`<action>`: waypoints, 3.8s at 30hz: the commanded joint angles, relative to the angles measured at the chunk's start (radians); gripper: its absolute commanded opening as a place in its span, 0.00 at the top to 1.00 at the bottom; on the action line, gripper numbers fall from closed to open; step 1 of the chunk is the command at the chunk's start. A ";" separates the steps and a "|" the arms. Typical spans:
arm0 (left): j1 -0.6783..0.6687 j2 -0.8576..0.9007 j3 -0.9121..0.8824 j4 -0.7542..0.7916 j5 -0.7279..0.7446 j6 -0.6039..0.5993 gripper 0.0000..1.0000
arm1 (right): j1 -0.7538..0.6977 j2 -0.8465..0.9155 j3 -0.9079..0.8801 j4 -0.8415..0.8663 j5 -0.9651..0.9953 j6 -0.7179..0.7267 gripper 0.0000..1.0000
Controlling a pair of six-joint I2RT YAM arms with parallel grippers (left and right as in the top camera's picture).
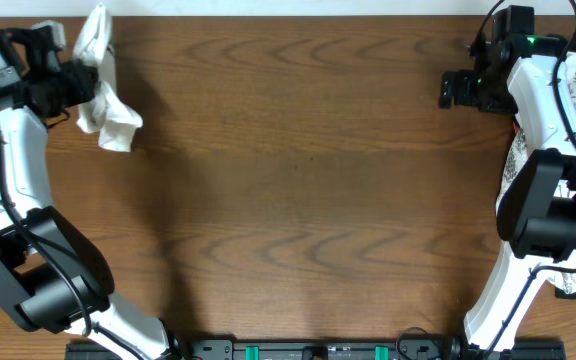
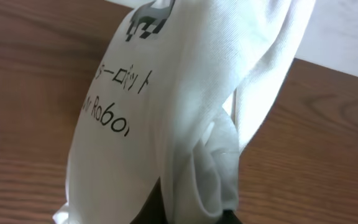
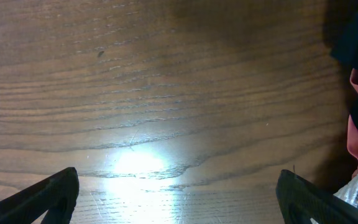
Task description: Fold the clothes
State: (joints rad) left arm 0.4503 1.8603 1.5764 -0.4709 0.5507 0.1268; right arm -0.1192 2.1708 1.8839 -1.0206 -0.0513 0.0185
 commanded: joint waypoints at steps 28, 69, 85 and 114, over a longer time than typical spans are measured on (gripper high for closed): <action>-0.061 0.200 0.033 0.114 0.227 -0.272 0.94 | 0.002 -0.006 -0.003 -0.001 0.006 0.011 0.01; 0.172 0.233 -0.015 0.107 -0.522 0.056 0.94 | 0.002 -0.006 -0.003 -0.001 0.006 0.011 0.01; -0.167 0.033 0.040 0.192 -0.105 -0.253 0.94 | 0.000 -0.006 -0.003 -0.001 0.006 0.011 0.01; 0.042 0.376 0.031 0.204 -0.164 -0.214 0.94 | 0.002 -0.006 -0.003 -0.001 0.006 0.011 0.01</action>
State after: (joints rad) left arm 0.4175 2.2398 1.6043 -0.2516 0.3683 -0.1043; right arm -0.1196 2.1708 1.8835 -1.0210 -0.0513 0.0185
